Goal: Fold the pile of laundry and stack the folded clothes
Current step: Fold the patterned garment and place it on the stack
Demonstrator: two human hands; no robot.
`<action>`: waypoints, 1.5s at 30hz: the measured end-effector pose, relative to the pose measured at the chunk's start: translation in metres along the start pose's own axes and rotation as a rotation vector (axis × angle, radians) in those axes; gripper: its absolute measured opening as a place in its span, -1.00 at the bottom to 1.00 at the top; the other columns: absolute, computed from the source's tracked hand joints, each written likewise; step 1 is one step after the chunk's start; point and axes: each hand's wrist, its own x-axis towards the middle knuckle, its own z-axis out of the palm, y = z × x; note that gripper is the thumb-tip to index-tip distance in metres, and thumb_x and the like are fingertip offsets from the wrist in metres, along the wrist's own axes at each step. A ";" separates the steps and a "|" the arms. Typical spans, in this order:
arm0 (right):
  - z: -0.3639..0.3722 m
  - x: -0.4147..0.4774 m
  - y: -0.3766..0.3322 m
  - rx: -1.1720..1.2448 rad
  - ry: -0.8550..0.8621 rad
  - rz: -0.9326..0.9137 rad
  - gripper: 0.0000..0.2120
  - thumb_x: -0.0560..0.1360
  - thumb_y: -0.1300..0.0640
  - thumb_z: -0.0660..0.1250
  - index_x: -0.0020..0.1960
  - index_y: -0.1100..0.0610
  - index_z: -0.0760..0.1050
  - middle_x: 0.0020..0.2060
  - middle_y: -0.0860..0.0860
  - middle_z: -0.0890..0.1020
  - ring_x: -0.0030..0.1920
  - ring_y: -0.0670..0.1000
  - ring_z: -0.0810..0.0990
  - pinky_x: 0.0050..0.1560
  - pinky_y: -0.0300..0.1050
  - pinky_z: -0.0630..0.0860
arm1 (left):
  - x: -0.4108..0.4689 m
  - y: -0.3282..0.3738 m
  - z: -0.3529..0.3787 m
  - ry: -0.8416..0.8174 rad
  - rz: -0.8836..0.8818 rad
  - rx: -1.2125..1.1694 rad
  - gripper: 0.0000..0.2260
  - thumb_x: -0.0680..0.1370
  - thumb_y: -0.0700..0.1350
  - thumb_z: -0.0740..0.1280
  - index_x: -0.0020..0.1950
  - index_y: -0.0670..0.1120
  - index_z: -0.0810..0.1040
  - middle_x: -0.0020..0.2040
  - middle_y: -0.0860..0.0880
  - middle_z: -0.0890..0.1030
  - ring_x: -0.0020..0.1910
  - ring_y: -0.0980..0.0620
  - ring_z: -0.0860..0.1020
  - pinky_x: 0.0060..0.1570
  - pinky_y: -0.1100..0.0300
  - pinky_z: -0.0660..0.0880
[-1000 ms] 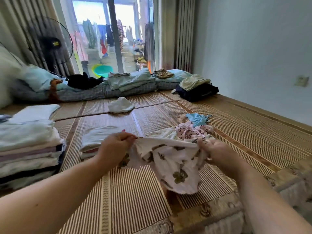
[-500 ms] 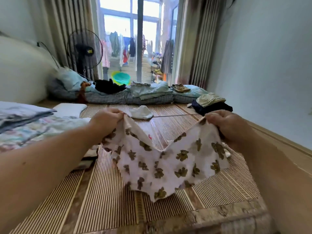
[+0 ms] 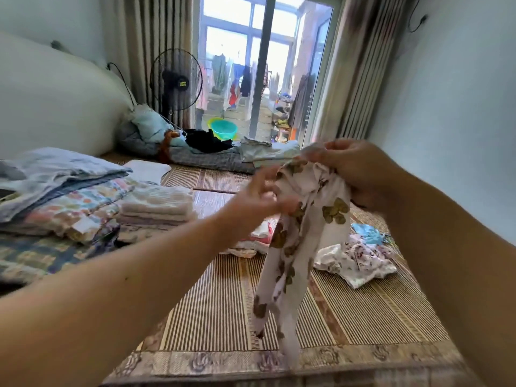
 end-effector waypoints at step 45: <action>-0.036 -0.010 0.024 -0.282 0.187 -0.074 -0.71 0.40 0.11 0.50 -0.06 0.33 0.60 -0.26 0.09 0.65 -0.30 -0.02 0.62 -0.27 -0.17 0.58 | -0.005 0.030 -0.016 -0.019 -0.256 0.489 -0.65 0.49 0.15 0.34 -0.07 -0.15 0.52 -0.19 -0.12 0.63 -0.31 -0.03 0.61 -0.20 0.10 0.59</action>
